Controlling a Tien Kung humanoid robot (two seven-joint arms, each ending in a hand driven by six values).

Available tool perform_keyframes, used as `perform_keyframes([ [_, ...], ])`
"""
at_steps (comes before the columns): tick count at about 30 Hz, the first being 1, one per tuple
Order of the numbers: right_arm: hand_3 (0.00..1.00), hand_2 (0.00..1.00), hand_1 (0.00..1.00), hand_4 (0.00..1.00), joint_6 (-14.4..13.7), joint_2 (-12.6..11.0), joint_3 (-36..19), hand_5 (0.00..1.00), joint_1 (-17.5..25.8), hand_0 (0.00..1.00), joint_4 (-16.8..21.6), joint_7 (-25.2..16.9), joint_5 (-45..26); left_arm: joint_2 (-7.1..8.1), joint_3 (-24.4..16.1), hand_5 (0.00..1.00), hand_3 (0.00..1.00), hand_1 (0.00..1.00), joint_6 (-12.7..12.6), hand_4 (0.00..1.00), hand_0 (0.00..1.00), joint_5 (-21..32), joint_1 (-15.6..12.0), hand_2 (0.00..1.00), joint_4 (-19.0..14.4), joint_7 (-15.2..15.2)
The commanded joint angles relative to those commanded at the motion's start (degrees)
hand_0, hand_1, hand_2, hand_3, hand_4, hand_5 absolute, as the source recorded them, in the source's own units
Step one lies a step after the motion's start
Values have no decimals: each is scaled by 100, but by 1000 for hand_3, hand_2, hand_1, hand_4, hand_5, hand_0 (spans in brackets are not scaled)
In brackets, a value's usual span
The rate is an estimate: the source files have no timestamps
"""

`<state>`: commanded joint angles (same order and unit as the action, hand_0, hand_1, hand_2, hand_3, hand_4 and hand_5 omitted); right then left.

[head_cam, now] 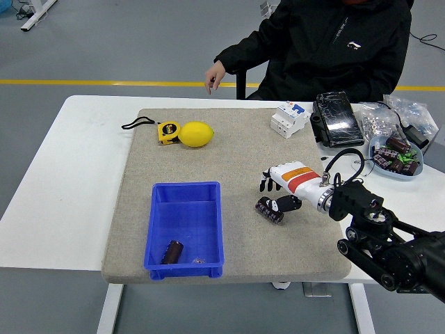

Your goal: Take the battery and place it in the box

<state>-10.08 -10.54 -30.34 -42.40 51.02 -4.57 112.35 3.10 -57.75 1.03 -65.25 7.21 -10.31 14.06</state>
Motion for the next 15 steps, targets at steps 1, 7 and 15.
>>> perform_keyframes([
  [1, 648, 591, 535, 881, 22, -30, 1, 314, 2, 417, 65, 18, 7, 0, -13, 676, 659, 836, 0, 730, 860, -16, -1, 849, 0, 1],
  [7, 737, 654, 581, 946, 205, -221, 53, 357, -10, 470, 510, 115, 117, 0, -67, 676, 659, 833, 0, 729, 855, -83, -7, 849, 0, 9],
  [15, 805, 696, 628, 953, 558, -654, 785, 342, -440, 564, 990, 42, 459, 5, -68, 681, 656, 832, 5, 731, 853, -83, -3, 845, 0, 14],
])
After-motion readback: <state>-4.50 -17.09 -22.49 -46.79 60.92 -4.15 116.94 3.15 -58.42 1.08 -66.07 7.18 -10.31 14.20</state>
